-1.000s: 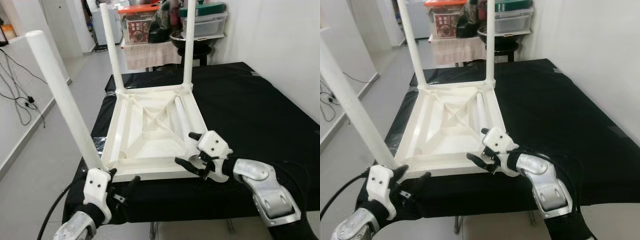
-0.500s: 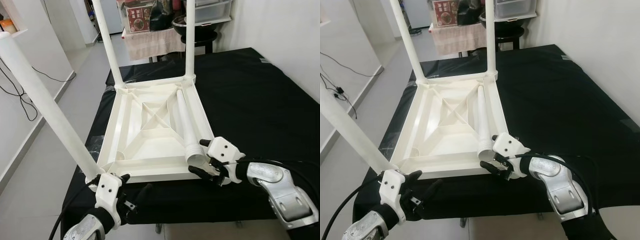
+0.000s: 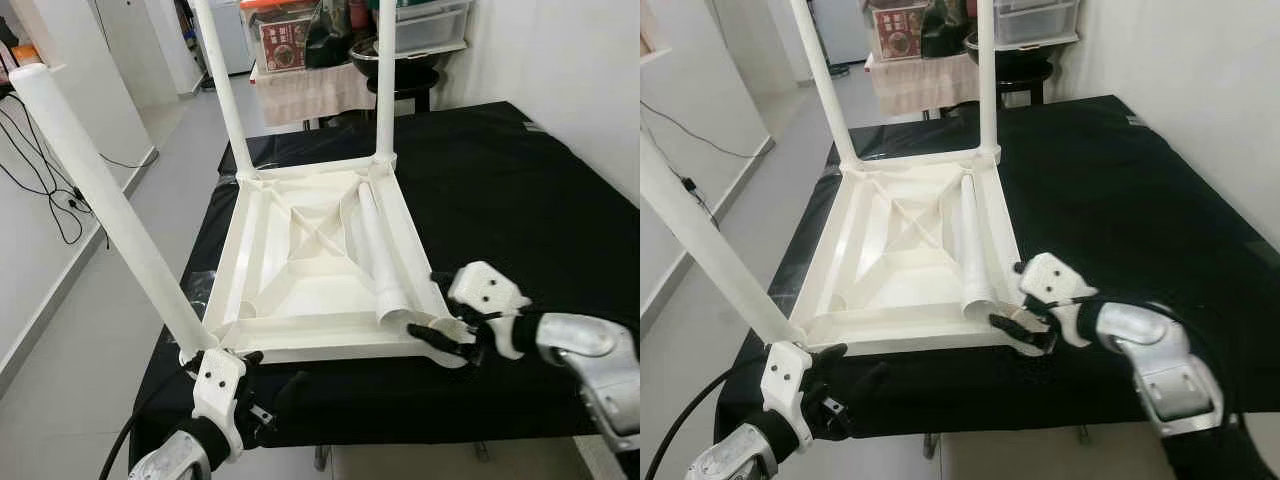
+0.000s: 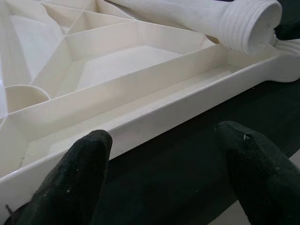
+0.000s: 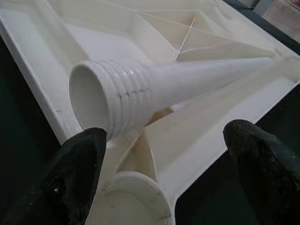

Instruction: Building children table

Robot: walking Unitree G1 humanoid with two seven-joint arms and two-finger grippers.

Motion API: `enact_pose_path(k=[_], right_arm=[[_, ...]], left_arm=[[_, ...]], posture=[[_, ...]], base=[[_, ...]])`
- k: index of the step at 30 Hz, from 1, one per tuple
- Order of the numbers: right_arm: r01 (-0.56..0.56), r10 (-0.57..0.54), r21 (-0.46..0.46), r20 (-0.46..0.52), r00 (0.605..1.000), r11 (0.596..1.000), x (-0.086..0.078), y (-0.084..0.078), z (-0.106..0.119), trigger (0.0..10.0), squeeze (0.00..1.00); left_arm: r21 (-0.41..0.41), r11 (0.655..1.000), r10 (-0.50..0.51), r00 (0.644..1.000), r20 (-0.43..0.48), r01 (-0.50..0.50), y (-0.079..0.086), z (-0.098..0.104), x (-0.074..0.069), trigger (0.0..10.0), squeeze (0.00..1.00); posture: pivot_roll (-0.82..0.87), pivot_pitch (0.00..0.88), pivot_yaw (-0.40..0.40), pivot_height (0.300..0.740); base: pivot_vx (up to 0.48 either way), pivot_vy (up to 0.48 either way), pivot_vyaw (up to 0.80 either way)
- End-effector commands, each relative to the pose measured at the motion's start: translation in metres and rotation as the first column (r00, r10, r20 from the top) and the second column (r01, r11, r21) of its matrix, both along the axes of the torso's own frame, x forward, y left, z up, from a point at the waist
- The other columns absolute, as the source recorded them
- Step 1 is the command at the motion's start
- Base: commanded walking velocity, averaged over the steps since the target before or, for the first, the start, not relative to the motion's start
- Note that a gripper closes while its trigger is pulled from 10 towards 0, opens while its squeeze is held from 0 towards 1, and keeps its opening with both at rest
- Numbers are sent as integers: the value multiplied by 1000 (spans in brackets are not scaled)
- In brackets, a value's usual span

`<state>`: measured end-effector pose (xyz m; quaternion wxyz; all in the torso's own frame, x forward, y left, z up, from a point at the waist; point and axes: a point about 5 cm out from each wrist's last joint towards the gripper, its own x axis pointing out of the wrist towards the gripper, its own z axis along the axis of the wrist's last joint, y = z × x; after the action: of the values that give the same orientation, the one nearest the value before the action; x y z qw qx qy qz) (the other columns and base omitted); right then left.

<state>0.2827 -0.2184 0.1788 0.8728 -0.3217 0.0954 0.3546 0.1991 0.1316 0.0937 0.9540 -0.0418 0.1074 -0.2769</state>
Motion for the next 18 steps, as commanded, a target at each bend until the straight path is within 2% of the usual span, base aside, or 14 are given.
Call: enact_pose_path(k=[1, 2, 6, 18], right_arm=[[45, -45, -7, 12, 999, 999, 4, 4, -5, 10000, 0], [45, -45, -7, 12, 999, 999, 4, 4, -5, 10000, 0], [77, -78, 65, 5, 997, 995, 5, 29, -15, 10000, 0], [124, -125, 100, 6, 992, 987, 8, 44, -19, 10000, 0]], left_arm=[[14, 1000, 0, 1000, -18, 1, 5, -3, -1, 10000, 0], [14, 1000, 0, 1000, -18, 1, 5, -3, -1, 10000, 0], [15, 1000, 0, 1000, -15, 0, 4, -3, 0, 10000, 0], [2, 1000, 11, 1000, -14, -11, 4, -2, 1, 10000, 0]], posture=[[-141, 33, 100, 740], [-141, 33, 100, 740], [-135, 37, 99, 740], [-140, 40, 92, 740]], base=[[0, 0, 0], [0, 0, 0], [0, 0, 0], [0, 0, 0]])
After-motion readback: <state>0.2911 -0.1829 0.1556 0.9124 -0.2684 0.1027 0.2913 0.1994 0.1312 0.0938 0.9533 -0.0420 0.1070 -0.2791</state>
